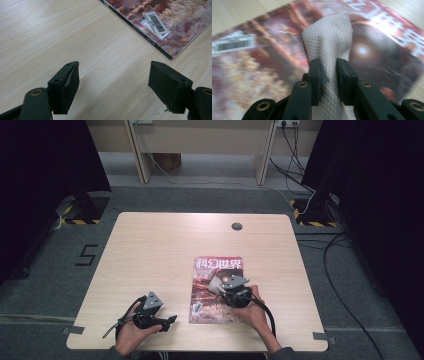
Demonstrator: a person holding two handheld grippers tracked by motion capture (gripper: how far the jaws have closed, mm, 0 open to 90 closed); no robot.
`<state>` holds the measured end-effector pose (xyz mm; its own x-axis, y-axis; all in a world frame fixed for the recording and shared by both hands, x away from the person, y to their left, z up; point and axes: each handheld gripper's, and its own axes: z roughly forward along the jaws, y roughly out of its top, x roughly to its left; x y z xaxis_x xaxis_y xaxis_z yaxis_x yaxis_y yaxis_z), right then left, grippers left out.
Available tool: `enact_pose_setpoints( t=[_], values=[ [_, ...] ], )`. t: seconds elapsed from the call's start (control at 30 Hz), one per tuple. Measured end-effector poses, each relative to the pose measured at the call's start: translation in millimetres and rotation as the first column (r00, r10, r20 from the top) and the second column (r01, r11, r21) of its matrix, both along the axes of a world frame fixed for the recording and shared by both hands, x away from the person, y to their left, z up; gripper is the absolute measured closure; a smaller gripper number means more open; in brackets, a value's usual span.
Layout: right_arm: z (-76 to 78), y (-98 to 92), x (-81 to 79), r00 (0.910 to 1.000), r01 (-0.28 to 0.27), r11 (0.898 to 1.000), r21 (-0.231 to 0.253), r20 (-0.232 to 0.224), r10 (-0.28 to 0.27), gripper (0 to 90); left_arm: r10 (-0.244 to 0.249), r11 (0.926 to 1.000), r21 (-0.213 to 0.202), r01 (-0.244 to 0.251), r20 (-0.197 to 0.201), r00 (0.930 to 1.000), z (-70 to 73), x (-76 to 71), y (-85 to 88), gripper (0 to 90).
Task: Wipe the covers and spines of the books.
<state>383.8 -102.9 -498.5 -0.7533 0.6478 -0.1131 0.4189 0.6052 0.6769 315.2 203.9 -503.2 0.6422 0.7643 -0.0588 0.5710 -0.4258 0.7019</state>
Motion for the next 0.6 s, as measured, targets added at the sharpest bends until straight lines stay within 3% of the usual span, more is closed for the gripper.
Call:
enact_pose_setpoints(
  t=[0.23,0.5,0.6],
  values=[
    [-0.8,26.1,-12.5,0.9972,-0.073,0.997,0.016,-0.015,0.073,74.8,0.004,1.0,0.004,-0.004,-0.001,1.0,0.5,1.2,1.8,24.1],
    [-1.1,53.0,-31.0,0.9842,-0.174,0.984,0.026,-0.028,0.175,74.7,0.037,0.9992,0.012,-0.037,0.008,0.9993,1.4,3.6,8.0,24.0],
    [-1.6,57.2,-35.3,0.9824,-0.183,0.983,0.03,-0.03,0.184,74.7,0.056,0.9983,0.012,-0.056,0.008,0.9984,2.0,5.4,12.2,23.9]
  ],
)
